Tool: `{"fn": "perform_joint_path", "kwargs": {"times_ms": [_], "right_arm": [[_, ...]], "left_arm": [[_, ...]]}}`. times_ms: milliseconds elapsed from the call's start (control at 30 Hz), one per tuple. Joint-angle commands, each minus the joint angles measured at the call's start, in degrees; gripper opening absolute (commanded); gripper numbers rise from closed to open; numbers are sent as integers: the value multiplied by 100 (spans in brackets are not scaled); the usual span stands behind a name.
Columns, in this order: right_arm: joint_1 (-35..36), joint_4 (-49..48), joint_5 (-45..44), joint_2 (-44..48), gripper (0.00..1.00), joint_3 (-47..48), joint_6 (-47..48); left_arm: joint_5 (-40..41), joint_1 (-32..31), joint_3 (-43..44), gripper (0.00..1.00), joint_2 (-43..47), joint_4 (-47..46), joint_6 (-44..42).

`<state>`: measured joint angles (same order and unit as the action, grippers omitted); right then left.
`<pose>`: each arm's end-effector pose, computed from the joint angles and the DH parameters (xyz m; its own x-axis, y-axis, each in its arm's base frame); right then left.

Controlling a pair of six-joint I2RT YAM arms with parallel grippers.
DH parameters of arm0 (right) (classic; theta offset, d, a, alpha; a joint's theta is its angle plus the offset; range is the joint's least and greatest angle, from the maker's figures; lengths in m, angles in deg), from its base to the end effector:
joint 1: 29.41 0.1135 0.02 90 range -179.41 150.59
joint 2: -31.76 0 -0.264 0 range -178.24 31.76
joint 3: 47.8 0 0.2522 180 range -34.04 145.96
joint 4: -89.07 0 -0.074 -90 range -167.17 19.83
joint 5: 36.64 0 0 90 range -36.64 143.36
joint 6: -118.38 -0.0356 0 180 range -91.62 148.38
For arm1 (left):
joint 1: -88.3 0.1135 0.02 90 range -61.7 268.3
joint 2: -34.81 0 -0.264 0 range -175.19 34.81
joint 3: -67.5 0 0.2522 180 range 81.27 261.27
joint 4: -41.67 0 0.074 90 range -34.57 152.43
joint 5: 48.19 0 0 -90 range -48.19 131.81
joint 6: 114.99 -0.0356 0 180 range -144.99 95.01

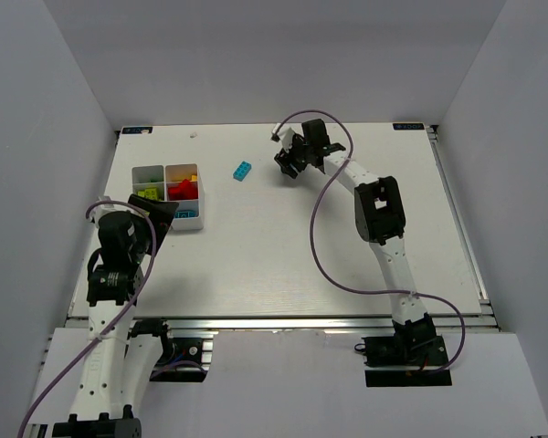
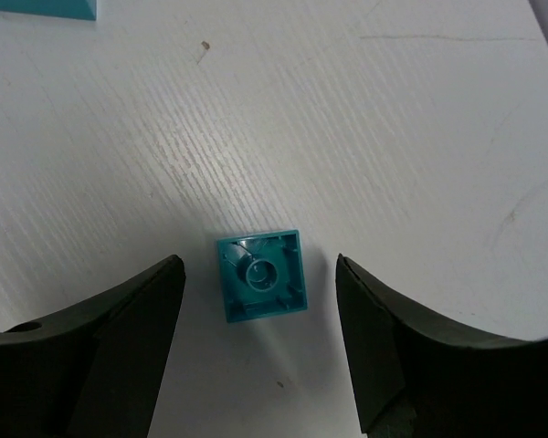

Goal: Sort the legos into containers by color

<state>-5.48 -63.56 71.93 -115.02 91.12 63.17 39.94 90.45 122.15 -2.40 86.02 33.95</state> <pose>0.5244 0.2451 0.1615 -0.0780 -0.6263 -0.7756 -0.8119 0.4914 -0.3152 0.1480 0.0044 0.2991 -0.2261 -0.8653 -0.4474 -0.3918 0.5013 -0.7715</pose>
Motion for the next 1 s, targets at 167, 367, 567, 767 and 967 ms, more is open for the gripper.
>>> {"fn": "perform_joint_path", "kwargs": {"times_ms": [167, 367, 567, 767, 967], "right_arm": [[-54, 45, 349, -79, 47, 149, 28], [-63, -7, 691, 254, 10, -262, 195], [-63, -631, 1944, 1572, 0, -1730, 283], [366, 1, 3590, 2662, 0, -2689, 669], [1456, 99, 3865, 3375, 0, -3174, 540]], "left_arm": [[108, 13, 157, 98, 249, 228, -5], [108, 13, 166, 98, 337, 193, -31], [325, 13, 297, 98, 373, 140, -216], [705, 13, 394, 98, 460, 378, -304], [846, 13, 534, 98, 715, 597, -505]]}}
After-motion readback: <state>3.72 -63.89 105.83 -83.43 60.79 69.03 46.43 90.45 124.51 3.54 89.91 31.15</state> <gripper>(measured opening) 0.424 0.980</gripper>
